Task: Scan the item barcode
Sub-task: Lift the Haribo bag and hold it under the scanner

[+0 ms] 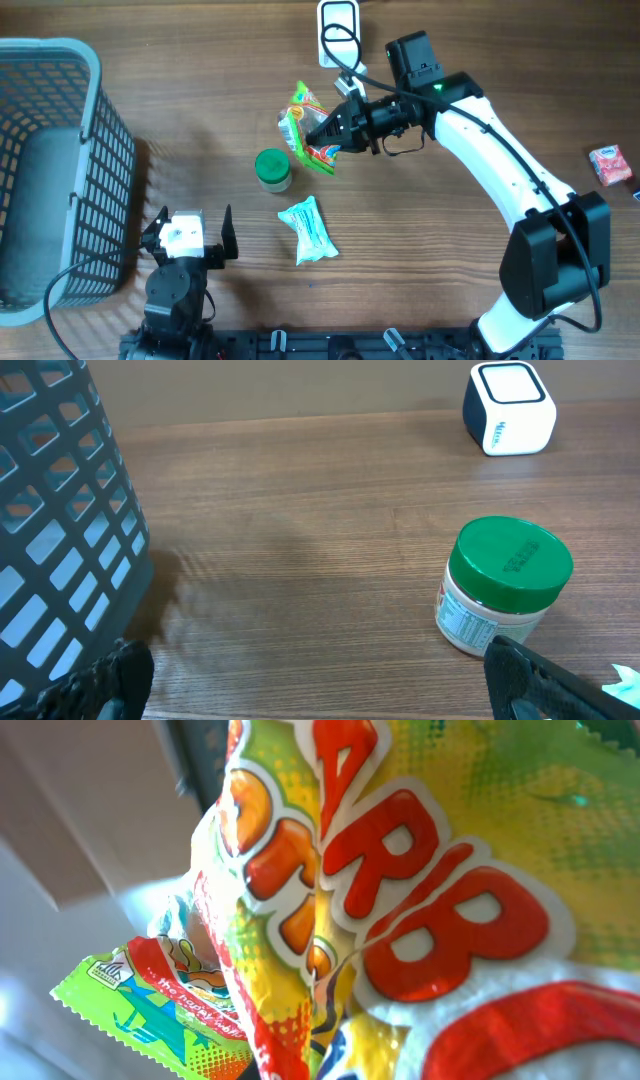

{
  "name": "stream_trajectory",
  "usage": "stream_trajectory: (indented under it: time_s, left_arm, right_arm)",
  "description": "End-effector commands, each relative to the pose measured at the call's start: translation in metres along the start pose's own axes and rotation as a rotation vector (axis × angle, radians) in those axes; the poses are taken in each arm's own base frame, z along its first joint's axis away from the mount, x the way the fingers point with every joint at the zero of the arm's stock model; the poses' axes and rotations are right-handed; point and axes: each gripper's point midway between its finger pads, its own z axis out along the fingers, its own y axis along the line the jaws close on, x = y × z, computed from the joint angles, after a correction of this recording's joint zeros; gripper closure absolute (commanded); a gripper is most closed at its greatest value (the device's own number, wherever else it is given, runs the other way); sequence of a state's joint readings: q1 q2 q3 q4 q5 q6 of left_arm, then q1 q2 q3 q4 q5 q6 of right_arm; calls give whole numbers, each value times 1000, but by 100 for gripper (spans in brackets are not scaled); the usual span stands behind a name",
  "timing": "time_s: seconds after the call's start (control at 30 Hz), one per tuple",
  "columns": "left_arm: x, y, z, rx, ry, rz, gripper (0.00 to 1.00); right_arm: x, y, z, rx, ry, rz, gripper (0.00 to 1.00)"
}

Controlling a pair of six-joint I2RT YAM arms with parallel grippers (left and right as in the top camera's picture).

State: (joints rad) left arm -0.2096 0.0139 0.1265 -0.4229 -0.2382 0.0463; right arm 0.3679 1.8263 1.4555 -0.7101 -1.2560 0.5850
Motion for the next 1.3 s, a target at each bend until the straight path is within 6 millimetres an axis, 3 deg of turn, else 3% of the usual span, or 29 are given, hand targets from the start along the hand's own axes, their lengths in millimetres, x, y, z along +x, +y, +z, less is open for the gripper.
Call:
stream_trajectory:
  time_s: [0.0,0.03,0.07,0.17,0.37,0.43,0.5,0.53,0.6,0.7,0.77,0.87,1.1,1.17,1.27]
  left_arm:
    - [-1,0,0,-1,-8,-10,0]
    - [-1,0,0,-1,-8,-10,0]
    - [-1,0,0,-1,-8,-10,0]
    - [-1,0,0,-1,-8,-10,0]
    - [-1,0,0,-1,-8,-10,0]
    - [-1,0,0,-1,-8,-10,0]
    - [-1,0,0,-1,-8,-10,0]
    - [-1,0,0,-1,-8,-10,0]
    - [-1,0,0,-1,-8,-10,0]
    - [-1,0,0,-1,-8,-10,0]
    - [-1,0,0,-1,-8,-10,0]
    - [-1,0,0,-1,-8,-10,0]
    - [-1,0,0,-1,-8,-10,0]
    - [-1,0,0,-1,-8,-10,0]
    - [-1,0,0,-1,-8,-10,0]
  right_arm:
    - [14,34,1,-174,68,-447,95]
    - [22,46,-2,-261,90,-570,95]
    - [27,52,-2,-299,106,-586,95]
    - [34,60,-5,-346,159,-433,95]
    - [30,53,-1,-300,131,-484,96]
    - [12,25,10,-106,56,-468,95]
    - [-16,-11,12,194,-78,-433,95]
    - [-33,-27,0,365,-185,-391,95]
    - [-52,-31,-27,547,-354,-377,96]
    - [-101,-23,-113,915,-802,-413,96]
    - [-119,-16,-124,979,-857,-522,95]
    - [-152,-15,-120,977,-921,-623,95]
    - [-253,-38,-106,1049,-995,-672,95]
    - [-282,-52,-108,1146,-995,-654,95]
    - [-293,-63,-118,1252,-1012,-660,95]
